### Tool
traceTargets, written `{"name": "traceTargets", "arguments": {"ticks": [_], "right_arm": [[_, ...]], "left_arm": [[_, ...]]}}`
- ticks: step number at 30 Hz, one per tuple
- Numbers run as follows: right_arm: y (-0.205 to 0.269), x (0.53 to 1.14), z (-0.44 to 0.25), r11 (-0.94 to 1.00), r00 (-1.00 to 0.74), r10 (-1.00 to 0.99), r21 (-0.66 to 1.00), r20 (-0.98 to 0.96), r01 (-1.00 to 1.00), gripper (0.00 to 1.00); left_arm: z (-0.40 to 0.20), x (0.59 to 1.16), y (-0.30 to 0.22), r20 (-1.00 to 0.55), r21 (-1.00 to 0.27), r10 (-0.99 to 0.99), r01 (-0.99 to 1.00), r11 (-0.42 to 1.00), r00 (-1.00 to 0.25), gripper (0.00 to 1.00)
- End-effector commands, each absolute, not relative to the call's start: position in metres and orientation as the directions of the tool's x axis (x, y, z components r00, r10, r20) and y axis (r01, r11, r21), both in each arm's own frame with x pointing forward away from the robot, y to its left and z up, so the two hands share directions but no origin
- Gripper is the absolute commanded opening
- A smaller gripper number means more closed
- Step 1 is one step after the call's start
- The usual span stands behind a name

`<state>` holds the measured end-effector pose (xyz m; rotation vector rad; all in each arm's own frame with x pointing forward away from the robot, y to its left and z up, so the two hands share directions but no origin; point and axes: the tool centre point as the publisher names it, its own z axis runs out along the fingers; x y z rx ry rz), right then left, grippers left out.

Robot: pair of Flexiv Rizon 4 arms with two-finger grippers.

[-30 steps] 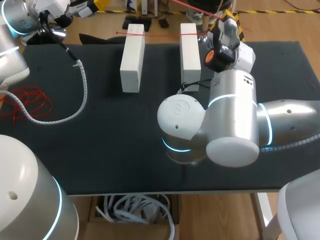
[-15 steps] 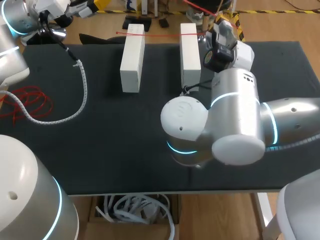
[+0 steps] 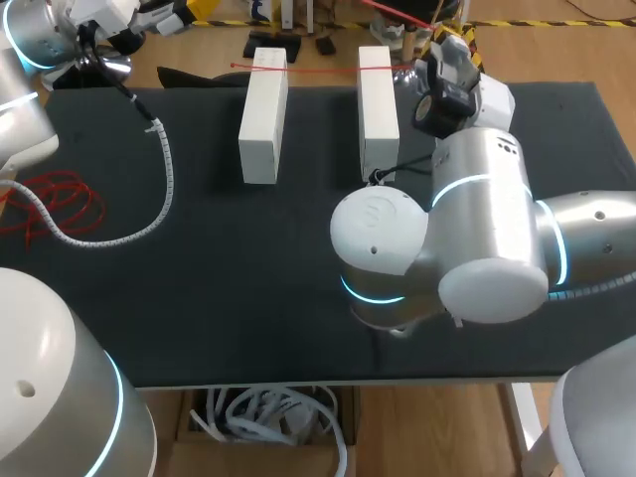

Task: Grab the tape and strap the tape.

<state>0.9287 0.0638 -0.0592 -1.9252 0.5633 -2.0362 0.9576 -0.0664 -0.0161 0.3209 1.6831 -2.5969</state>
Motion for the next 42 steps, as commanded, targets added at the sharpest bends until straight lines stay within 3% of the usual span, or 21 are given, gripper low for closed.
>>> {"name": "traceTargets", "arguments": {"ticks": [1, 4, 9, 17, 31, 42], "right_arm": [[0.060, 0.929, -0.056, -0.886, -0.060, -0.458, -0.461, 0.887, -0.058, 0.00], [0.060, 0.929, -0.056, -0.886, -0.060, -0.458, -0.461, 0.887, -0.058, 0.00], [0.060, 0.929, -0.056, -0.886, -0.060, -0.458, -0.461, 0.887, -0.058, 0.00], [0.060, 0.929, -0.056, -0.886, -0.060, -0.458, -0.461, 0.887, -0.058, 0.00], [0.060, 0.929, -0.056, -0.886, -0.060, -0.458, -0.461, 0.887, -0.058, 0.00], [0.060, 0.929, -0.056, -0.886, -0.060, -0.458, -0.461, 0.887, -0.058, 0.00]], "left_arm": [[-0.017, 0.960, -0.064, -0.214, -0.963, 0.117, 0.189, -0.192, -0.970, 0.00], [-0.019, 0.960, -0.065, -0.227, -0.972, 0.161, 0.233, 0.025, -0.961, 0.00], [-0.018, 0.959, -0.072, -0.233, -0.869, 0.268, 0.324, 0.374, -0.935, 0.00], [-0.018, 0.954, -0.083, -0.088, -0.665, 0.439, 0.381, 0.642, -0.894, 0.00], [-0.011, 0.951, -0.080, 0.020, -0.413, 0.358, 0.319, 0.853, -0.933, 0.00], [-0.008, 0.951, -0.083, -0.010, -0.393, 0.300, 0.280, 0.876, -0.954, 0.00]]}}
